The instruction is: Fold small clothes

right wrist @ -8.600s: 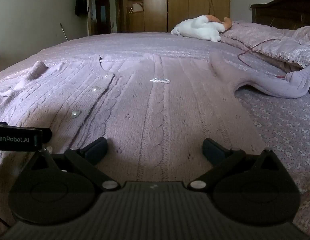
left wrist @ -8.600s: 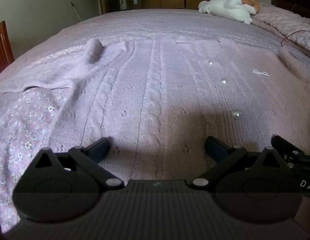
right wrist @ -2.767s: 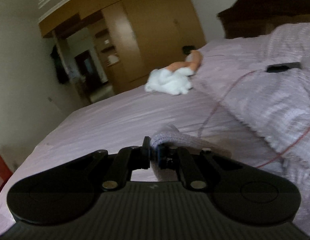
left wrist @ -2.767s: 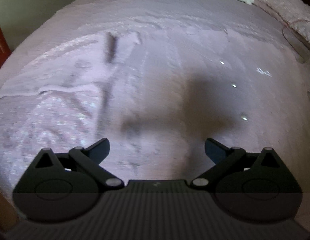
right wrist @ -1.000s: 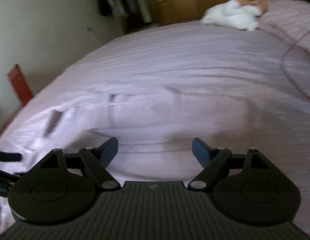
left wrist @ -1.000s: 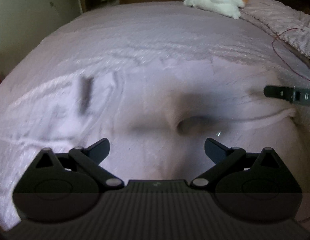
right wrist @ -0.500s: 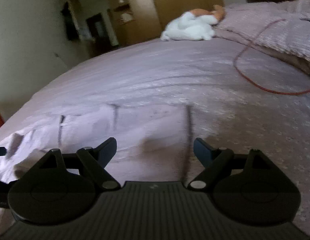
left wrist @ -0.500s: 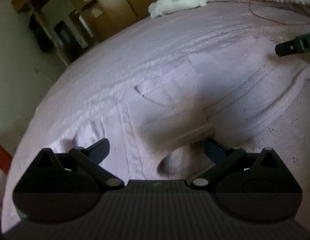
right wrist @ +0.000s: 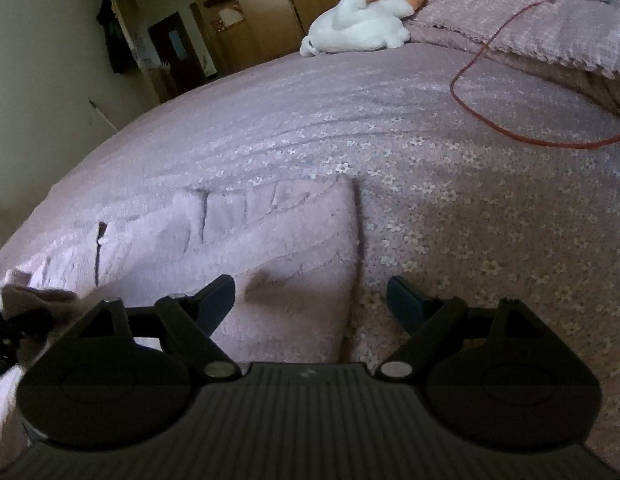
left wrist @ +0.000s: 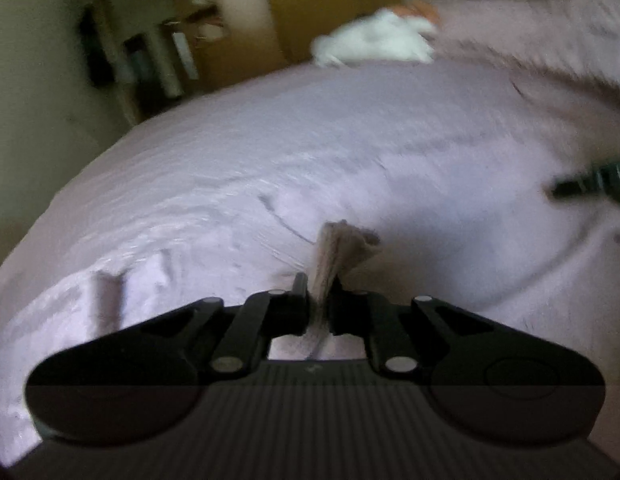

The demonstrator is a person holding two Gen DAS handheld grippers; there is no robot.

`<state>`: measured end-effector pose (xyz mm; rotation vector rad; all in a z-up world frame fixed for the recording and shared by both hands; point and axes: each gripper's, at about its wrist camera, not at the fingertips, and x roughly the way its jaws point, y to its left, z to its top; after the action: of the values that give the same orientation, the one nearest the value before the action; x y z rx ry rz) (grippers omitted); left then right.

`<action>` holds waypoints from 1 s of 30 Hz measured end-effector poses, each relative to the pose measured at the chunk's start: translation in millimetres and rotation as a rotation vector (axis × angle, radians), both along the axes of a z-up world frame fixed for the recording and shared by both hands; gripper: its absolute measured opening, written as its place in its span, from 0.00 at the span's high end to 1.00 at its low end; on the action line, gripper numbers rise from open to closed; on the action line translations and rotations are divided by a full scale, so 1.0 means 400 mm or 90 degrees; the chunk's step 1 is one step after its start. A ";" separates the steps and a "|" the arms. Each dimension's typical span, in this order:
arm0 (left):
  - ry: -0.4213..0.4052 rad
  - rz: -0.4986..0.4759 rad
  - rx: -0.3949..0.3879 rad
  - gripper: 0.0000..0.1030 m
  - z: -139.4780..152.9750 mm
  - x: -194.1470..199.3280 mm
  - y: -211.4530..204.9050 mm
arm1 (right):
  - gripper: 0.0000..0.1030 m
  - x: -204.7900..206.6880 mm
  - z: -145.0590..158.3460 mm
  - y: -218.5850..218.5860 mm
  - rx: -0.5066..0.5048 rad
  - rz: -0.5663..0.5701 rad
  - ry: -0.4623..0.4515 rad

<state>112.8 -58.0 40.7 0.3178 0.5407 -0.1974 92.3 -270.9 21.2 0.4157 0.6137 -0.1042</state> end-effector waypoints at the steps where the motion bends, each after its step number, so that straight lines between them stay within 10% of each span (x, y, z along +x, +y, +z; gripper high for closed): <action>1: -0.010 0.027 -0.015 0.89 0.008 0.002 0.017 | 0.20 -0.001 0.001 -0.001 0.005 -0.004 -0.001; 9: 0.020 0.157 -0.065 0.84 0.000 0.045 0.162 | 0.90 0.001 -0.003 -0.013 0.031 -0.010 -0.011; 21: 0.054 0.243 -0.030 0.34 -0.061 0.015 0.260 | 0.87 0.011 -0.009 -0.009 0.009 -0.023 0.009; 30: 0.070 0.257 -0.043 0.33 -0.039 0.006 0.273 | 0.35 0.006 -0.002 -0.004 0.020 0.001 -0.018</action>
<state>115.1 51.1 25.3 0.1280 0.6942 0.1589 94.6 -272.3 20.4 0.4460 0.5886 -0.0870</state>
